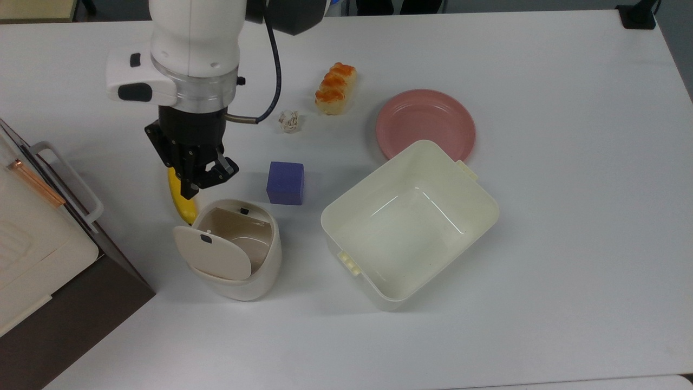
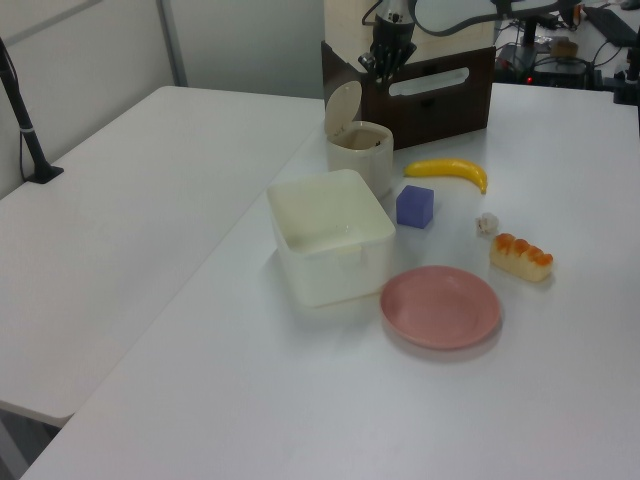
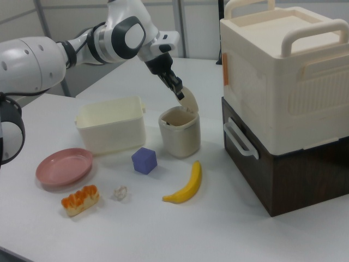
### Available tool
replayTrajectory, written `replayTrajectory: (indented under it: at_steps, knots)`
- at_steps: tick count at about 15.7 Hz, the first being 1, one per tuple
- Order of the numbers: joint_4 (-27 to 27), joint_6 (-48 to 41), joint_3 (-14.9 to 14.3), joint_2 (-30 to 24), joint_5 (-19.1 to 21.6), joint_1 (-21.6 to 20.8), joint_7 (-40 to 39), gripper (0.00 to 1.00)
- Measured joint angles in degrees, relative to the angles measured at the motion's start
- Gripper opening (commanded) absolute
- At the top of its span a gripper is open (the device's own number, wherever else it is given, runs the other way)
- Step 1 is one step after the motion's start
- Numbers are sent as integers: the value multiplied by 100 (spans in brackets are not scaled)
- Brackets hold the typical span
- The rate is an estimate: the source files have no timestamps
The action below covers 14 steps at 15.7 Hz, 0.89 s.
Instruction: Open the trash can
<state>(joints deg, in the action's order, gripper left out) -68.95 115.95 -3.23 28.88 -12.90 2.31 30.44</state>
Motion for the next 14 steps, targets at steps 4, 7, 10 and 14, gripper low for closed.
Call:
replayTrajectory:
  at_steps: [4,7,10,14]
  knots:
    - [5,-154,0,-242,411,91,-790,0]
    - [1,-1112,0,-529,866,194,-2129,0]
    - [-3,-2265,-5,-857,1235,350,-3346,19]
    - [-95,-2844,-9,-1242,1350,552,-3719,89]
